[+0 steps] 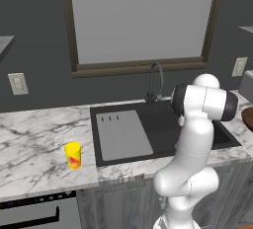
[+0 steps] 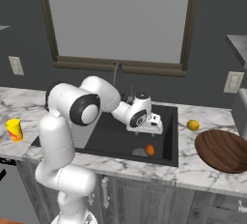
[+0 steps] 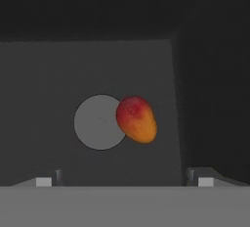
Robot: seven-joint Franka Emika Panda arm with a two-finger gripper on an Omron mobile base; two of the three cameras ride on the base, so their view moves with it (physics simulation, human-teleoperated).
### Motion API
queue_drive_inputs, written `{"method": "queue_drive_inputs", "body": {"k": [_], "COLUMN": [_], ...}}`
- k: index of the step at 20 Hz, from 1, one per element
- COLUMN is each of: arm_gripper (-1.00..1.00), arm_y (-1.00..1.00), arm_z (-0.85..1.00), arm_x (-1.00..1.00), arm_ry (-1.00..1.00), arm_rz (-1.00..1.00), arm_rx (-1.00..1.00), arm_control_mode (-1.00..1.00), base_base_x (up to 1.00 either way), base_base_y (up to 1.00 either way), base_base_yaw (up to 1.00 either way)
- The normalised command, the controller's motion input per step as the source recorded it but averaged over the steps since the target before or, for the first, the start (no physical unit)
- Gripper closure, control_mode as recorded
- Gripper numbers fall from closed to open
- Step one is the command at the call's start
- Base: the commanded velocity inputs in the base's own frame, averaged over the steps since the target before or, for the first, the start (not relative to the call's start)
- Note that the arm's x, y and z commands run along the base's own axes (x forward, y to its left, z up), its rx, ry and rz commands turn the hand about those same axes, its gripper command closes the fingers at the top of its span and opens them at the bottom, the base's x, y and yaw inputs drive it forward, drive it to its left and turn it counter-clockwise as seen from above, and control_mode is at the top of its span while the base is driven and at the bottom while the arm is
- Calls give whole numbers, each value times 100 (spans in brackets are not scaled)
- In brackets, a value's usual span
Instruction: Remove the mango and lemon from the sink. Then move the bowl and cup from the counter to the sink for washing.
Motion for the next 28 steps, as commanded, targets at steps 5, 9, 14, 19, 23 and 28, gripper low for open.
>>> {"method": "queue_drive_inputs", "body": {"k": [5,9,14,19,23,28], "arm_gripper": [-100,-100,-100,-100,-100,-100], "arm_y": [0,-2,-3,-4,0,0], "arm_z": [-16,-16,-14,-14,-14,-16], "arm_x": [7,5,7,7,6,5], "arm_ry": [-2,-3,-1,0,0,0], "arm_rz": [7,7,2,0,0,0], "arm_rx": [0,0,-1,-3,-1,0], "arm_control_mode": [-100,-100,-100,-100,-100,-100], "base_base_x": [0,0,0,0,0,0], "base_base_y": [0,0,0,0,0,0], "base_base_yaw": [0,0,0,0,0,0]}}
